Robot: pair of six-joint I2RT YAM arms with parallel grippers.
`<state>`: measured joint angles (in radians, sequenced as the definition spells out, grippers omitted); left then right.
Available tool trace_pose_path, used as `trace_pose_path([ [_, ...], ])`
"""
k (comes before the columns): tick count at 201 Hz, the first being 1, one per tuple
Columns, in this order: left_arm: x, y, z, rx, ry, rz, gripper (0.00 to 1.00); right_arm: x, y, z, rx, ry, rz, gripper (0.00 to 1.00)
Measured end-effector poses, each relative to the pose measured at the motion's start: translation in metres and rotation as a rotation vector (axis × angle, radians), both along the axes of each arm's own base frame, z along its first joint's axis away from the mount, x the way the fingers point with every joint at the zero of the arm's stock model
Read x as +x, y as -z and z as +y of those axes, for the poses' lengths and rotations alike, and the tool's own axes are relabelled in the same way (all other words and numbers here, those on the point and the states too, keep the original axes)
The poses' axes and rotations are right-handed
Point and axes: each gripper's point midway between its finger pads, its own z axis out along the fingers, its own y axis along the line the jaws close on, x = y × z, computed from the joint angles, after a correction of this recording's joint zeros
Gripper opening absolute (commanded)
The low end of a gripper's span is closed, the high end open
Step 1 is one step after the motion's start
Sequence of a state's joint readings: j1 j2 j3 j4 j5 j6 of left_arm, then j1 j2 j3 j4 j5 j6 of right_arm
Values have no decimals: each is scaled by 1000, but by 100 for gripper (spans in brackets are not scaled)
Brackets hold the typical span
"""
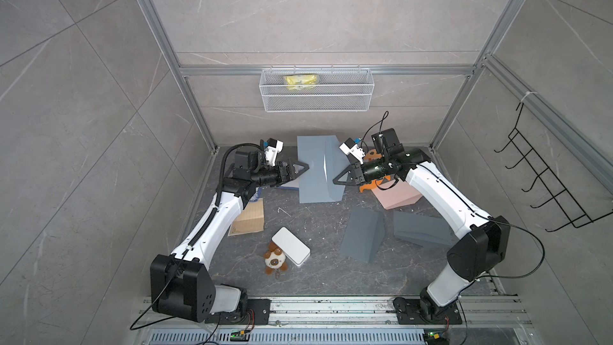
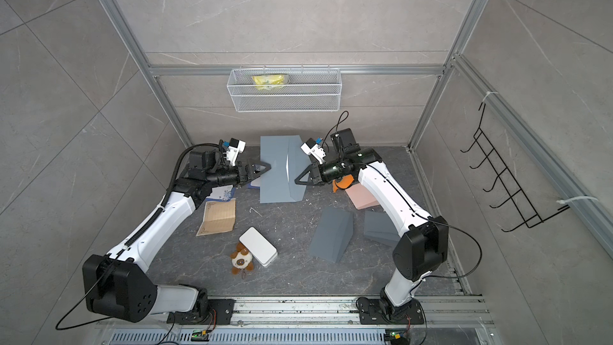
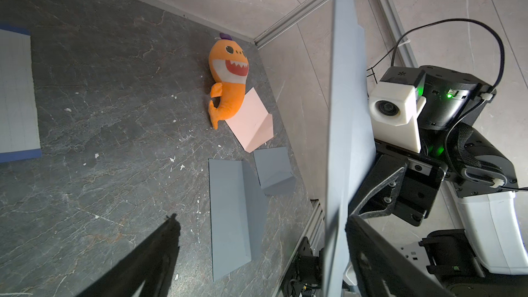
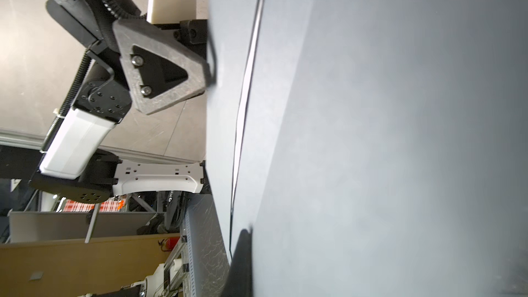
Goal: Take the letter paper out of the envelope
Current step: Pick up the envelope from the center of the board.
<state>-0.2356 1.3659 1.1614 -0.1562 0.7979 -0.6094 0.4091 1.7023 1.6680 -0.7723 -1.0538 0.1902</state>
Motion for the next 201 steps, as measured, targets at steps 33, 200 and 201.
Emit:
trace_pose_path([
  [33, 1, 0, -3, -47, 0, 18, 57, -2, -9, 6, 73, -43, 6, 0],
  [200, 12, -35, -12, -236, 6, 35, 18, 16, -16, 14, 230, -74, 102, 0],
  [201, 12, -35, -12, -236, 5, 37, 17, 16, -16, 14, 230, -74, 104, 0],
])
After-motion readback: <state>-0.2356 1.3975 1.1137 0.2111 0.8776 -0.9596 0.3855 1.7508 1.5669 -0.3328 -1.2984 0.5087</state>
